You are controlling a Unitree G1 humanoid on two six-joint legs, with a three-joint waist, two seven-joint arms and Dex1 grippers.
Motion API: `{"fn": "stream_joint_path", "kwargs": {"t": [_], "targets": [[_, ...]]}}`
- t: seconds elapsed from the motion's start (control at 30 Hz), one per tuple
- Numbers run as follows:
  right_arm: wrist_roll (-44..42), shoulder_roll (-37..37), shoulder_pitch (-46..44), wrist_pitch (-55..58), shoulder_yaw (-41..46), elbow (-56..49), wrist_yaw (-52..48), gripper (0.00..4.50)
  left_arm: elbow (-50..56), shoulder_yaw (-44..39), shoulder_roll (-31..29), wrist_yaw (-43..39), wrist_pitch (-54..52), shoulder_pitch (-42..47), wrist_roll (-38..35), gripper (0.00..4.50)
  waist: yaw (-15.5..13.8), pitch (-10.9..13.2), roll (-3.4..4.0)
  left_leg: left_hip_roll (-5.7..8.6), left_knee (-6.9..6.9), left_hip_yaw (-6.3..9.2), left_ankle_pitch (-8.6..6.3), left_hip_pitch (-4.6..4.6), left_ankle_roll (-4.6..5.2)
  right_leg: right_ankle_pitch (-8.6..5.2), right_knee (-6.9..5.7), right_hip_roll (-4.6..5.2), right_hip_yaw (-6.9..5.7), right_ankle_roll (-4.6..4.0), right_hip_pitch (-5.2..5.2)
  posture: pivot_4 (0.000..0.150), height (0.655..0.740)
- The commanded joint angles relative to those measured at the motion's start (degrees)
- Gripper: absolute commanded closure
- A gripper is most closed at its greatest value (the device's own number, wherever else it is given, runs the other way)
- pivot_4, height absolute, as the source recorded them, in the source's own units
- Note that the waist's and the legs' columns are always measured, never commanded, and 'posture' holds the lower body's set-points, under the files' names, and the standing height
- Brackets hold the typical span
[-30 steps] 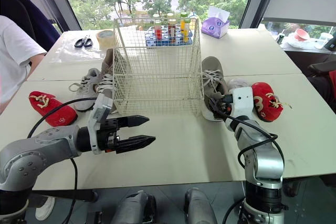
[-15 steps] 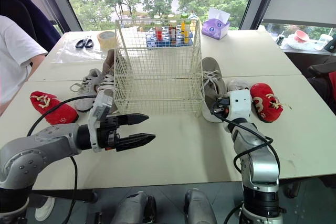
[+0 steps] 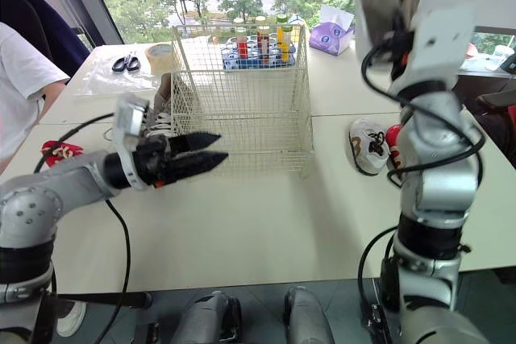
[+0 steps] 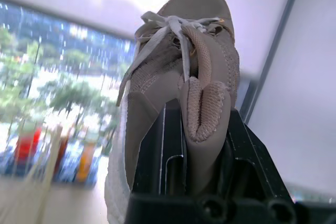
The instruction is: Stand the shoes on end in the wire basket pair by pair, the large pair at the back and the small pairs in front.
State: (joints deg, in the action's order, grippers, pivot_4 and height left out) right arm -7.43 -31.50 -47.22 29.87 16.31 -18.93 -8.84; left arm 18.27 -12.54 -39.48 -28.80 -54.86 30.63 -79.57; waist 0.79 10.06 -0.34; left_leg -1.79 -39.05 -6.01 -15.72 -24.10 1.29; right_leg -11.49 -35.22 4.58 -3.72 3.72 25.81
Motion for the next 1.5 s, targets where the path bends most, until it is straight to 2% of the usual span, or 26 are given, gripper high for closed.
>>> {"fn": "stream_joint_path", "kwargs": {"t": [0.03, 0.13, 0.3, 0.43, 0.53, 0.73, 1.0, 1.03, 1.07, 1.1, 1.3, 1.33, 1.43, 1.5], "targets": [[-10.3, -4.3, -10.0, -2.3, 3.1, 5.7, -11.7, 4.31, -8.0, -6.2, -3.5, 1.9, 0.4, 7.0, -1.7, 0.00, 0.1, 0.1, -0.03, 0.03, -0.02, 0.00, 0.00, 0.00, 0.00, 0.00, -0.03, -0.01, 0.00, 0.00, 0.00, 0.150, 0.7400], [-15.7, -9.4, -18.2, -5.8, -2.0, 12.4, -30.2, 4.31, -20.1, -7.6, -9.4, -2.5, -1.7, 15.9, 0.4, 0.00, 0.4, 0.2, 0.02, 0.02, 0.01, -0.02, 0.00, 0.04, 0.01, 0.02, -0.03, -0.09, -0.01, 0.01, -0.01, 0.150, 0.7400], [-12.6, -10.1, -21.9, -18.2, -11.7, 14.9, -44.2, 4.31, -30.9, -7.1, -15.1, -9.4, -1.3, 25.6, 7.3, 0.00, 0.5, 0.2, 0.01, -0.04, 0.17, -0.10, -0.01, 0.08, 0.02, -0.03, -0.02, -0.12, -0.01, 0.13, 0.05, 0.150, 0.7400], [-11.5, -8.0, -22.3, -24.4, -14.0, 18.0, -46.5, 4.31, -36.1, -7.3, -16.9, -13.5, -2.6, 31.0, 10.6, 0.00, -0.1, 0.3, -0.12, -0.04, 0.05, -0.15, 0.06, -0.06, -0.11, -0.04, -0.05, 0.03, -0.02, 0.17, 0.08, 0.150, 0.7400], [-10.2, -6.7, -22.9, -28.7, -15.0, 21.2, -47.7, 4.31, -40.0, -6.9, -17.5, -15.6, -4.0, 35.8, 13.0, 0.00, -0.4, 0.6, -0.67, -0.03, -0.13, -0.13, 0.15, -0.36, -0.26, -0.03, -0.04, 0.06, -0.06, 0.16, 0.23, 0.150, 0.7400], [-7.8, -5.7, -22.0, -35.6, -16.7, 23.3, -49.5, 4.31, -45.1, -3.3, -18.1, -22.0, -4.3, 42.7, 20.4, 0.00, -0.1, 0.6, -0.69, 0.02, -0.14, -0.19, 0.11, -0.39, -0.19, -0.02, -0.02, 0.14, 0.02, 0.21, 0.28, 0.150, 0.7400], [-6.2, -6.3, -21.2, -40.0, -16.5, 23.1, -50.4, 4.31, -54.0, 4.4, -18.2, -37.2, 0.0, 49.4, 33.1, 0.00, 0.2, 0.6, -0.69, 0.03, -0.07, -0.44, 0.18, -0.39, -0.32, -0.03, -0.26, 0.04, 0.01, 0.24, 0.54, 0.150, 0.7400], [-5.9, -6.5, -21.0, -40.6, -16.7, 22.7, -50.6, 4.31, -54.8, 4.9, -17.7, -38.4, 0.5, 49.8, 34.2, 0.39, 0.2, 0.6, -0.69, 0.02, -0.08, -0.45, 0.18, -0.39, -0.33, -0.03, -0.29, 0.04, 0.01, 0.24, 0.55, 0.150, 0.7400], [-5.6, -6.6, -20.7, -41.2, -16.9, 22.2, -50.8, 4.31, -55.4, 5.1, -17.2, -39.6, 0.6, 50.2, 34.8, 0.49, 0.2, 0.6, -0.69, 0.03, -0.08, -0.45, 0.18, -0.39, -0.33, -0.03, -0.30, 0.04, 0.01, 0.24, 0.55, 0.150, 0.7400], [-5.4, -6.6, -20.5, -41.6, -17.1, 21.9, -50.9, 4.31, -55.9, 5.2, -16.8, -40.5, 0.6, 50.5, 35.4, 0.77, 0.1, 0.6, -0.69, 0.02, -0.09, -0.45, 0.19, -0.38, -0.33, -0.03, -0.32, 0.04, 0.01, 0.24, 0.55, 0.150, 0.7400], [-4.7, -7.1, -18.8, -41.2, -17.3, 19.4, -51.2, 4.31, -55.1, 3.4, -14.9, -42.5, -1.0, 50.8, 37.2, 3.61, 0.1, 0.7, -0.69, -0.02, -0.11, -0.40, 0.19, -0.40, -0.33, -0.03, -0.33, 0.06, 0.04, 0.24, 0.55, 0.150, 0.7400], [-4.7, -7.2, -18.6, -40.8, -17.4, 19.1, -51.1, 4.31, -54.8, 3.0, -14.7, -42.2, -1.4, 50.9, 37.3, 3.84, 0.0, 0.7, -0.69, -0.03, -0.11, -0.39, 0.19, -0.40, -0.33, -0.03, -0.34, 0.06, 0.04, 0.24, 0.56, 0.150, 0.7400], [-5.1, -7.3, -18.0, -38.7, -17.1, 18.4, -50.4, 4.31, -53.0, 1.5, -14.3, -41.2, -2.3, 49.2, 37.0, 3.86, 0.0, 0.7, -0.69, -0.03, -0.14, -0.34, 0.19, -0.39, -0.33, -0.03, -0.37, 0.08, 0.05, 0.24, 0.55, 0.150, 0.7400], [-5.9, -6.5, -17.5, -36.0, -15.9, 18.0, -48.3, 3.31, -52.3, -1.0, -13.6, -38.7, -2.4, 47.8, 36.4, 3.87, 0.1, 0.7, -0.69, -0.04, -0.15, -0.31, 0.19, -0.39, -0.33, -0.04, -0.50, 0.09, 0.08, 0.25, 0.57, 0.150, 0.7400]]}}
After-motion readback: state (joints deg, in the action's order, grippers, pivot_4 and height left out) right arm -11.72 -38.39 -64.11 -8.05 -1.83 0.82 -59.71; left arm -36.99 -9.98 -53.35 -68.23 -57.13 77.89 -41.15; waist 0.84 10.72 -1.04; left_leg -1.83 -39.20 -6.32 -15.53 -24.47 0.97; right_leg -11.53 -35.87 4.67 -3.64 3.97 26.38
